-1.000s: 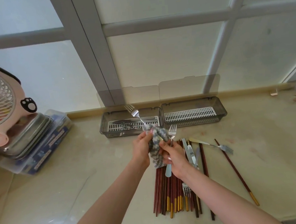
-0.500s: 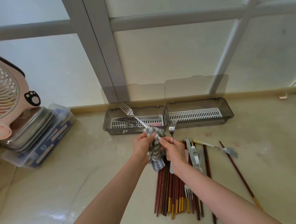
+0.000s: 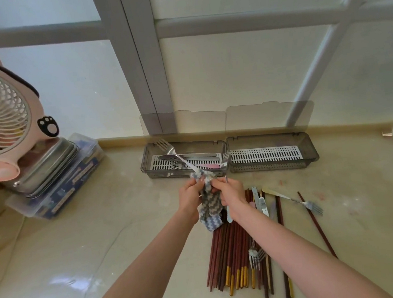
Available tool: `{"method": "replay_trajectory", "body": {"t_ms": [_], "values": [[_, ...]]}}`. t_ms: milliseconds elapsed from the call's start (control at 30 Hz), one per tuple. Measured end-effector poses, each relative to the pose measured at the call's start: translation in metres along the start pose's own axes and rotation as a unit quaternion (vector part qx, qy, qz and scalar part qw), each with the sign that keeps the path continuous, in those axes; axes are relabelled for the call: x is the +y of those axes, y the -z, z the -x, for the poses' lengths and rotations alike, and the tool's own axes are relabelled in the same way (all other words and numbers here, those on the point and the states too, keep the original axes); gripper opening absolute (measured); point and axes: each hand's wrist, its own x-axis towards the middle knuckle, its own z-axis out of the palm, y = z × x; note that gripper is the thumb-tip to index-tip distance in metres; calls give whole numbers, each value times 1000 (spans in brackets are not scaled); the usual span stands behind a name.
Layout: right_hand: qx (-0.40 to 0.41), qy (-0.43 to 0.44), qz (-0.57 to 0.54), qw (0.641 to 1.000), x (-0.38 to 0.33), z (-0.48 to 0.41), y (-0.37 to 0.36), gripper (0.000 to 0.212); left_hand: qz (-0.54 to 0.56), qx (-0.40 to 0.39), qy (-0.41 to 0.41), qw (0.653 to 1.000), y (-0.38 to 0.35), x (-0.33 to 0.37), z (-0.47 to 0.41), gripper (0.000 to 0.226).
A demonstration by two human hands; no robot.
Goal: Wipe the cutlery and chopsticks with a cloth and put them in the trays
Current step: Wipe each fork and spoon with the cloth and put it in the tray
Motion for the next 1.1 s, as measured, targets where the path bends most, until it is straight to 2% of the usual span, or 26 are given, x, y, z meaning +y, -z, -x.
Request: {"method": "replay_trajectory", "body": {"t_ms": [267, 367, 467, 600, 700, 767, 867, 1000, 1100], "values": [[23, 49, 24, 998, -12, -19, -6, 11, -75, 19, -27, 997, 8, 1, -12, 19], [37, 109, 139, 984, -31, -44, -5, 18, -80, 9, 7, 997, 17, -6, -9, 20], [35, 129, 303, 943, -38, -77, -6, 23, -69, 12, 28, 997, 27, -13, -4, 19], [16, 141, 501, 854, -42, -104, -6, 24, -31, 14, 39, 999, 39, -15, -1, 20], [11, 156, 589, 793, -48, -107, -4, 24, 16, -45, 70, 996, 47, -12, 1, 20], [24, 173, 606, 776, -50, -99, -4, 34, 72, -89, 98, 989, 52, -11, 2, 24], [11, 234, 544, 806, -41, -75, -6, 39, 150, -104, 127, 975, 55, -11, 1, 29], [-72, 219, 310, 922, -13, -25, -1, 30, 158, -55, 105, 980, 48, -16, -5, 33], [-82, 213, 244, 943, 5, 5, 4, 15, 163, -36, 77, 983, 35, -17, -5, 35]]}}
